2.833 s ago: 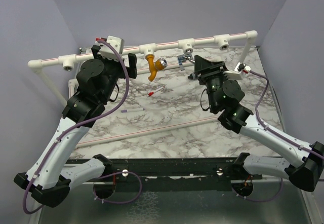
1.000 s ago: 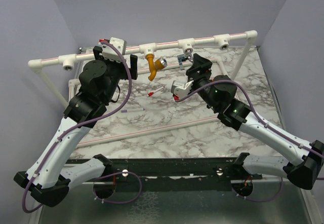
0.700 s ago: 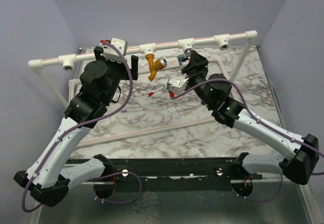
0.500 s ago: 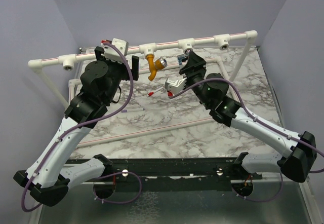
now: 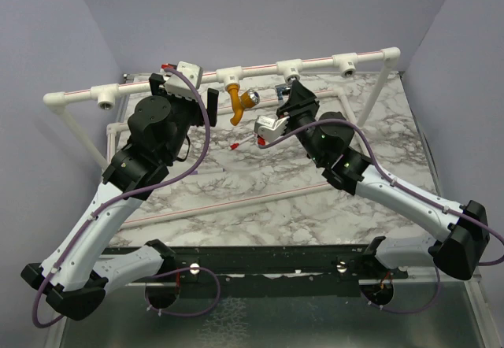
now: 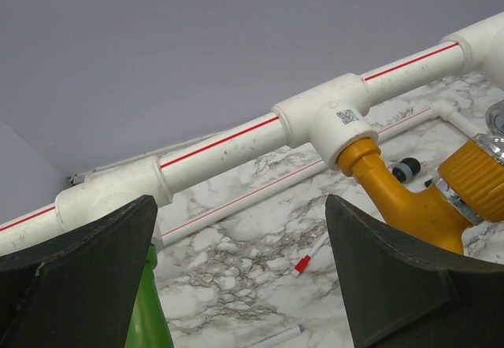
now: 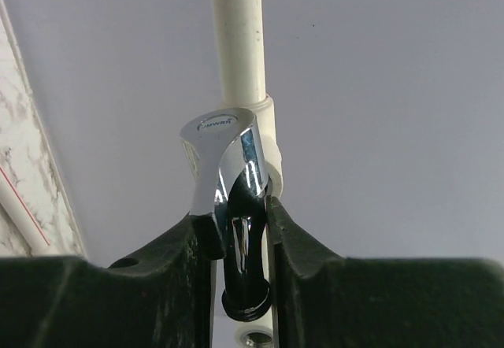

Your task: Install the water faucets

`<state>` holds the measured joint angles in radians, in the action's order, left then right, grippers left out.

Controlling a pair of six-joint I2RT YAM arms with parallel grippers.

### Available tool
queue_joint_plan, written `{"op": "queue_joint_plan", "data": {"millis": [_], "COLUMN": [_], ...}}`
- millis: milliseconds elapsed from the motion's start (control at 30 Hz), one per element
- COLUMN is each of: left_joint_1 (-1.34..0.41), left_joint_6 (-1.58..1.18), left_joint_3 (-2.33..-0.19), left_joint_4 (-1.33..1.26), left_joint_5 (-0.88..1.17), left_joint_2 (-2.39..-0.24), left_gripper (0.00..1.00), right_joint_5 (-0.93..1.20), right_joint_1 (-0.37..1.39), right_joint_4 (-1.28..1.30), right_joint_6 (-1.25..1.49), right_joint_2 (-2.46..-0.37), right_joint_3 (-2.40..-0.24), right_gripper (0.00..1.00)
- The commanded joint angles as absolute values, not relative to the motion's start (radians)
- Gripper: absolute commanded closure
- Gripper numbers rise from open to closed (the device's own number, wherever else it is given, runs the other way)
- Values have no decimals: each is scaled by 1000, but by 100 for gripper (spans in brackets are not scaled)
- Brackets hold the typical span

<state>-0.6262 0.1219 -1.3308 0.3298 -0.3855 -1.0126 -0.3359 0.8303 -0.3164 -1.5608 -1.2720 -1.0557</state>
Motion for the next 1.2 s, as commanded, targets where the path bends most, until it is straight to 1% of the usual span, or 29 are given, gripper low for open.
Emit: {"op": "queue_joint_plan", "data": {"millis": [0, 200, 467, 600, 733, 1033, 1167], "left_joint_1": [-634, -634, -635, -635, -635, -642, -647], "left_joint_6": [138, 143, 143, 140, 140, 145, 150], "left_joint_3": [-1320, -1315, -1312, -1309, -1306, -1298, -1297], "left_joint_4": [310, 307, 303, 301, 300, 293, 291], "left_joint_5": [-417, -426, -426, -422, -422, -426, -432], "left_joint_2": [-994, -988, -984, -984, -983, -982, -979], "left_gripper": [11, 11, 11, 11, 11, 11, 11], "right_joint_5": [-357, -355, -435, -492, -542, -646, -658], "right_joint_1": [829, 827, 828, 828, 827, 828, 828], "right_joint_4": [-389, -553, -772, -819, -866, -882, -878], "right_joint_6": [-1389, -1104, -695, -465, -296, 85, 221], "right_joint_2": [-1295, -1284, -1285, -1297, -1310, -1325, -1330], "right_joint_3": [-1102, -1045, -965, -946, -928, -904, -889], "right_gripper": [98, 100, 99, 100, 100, 100, 100]}}
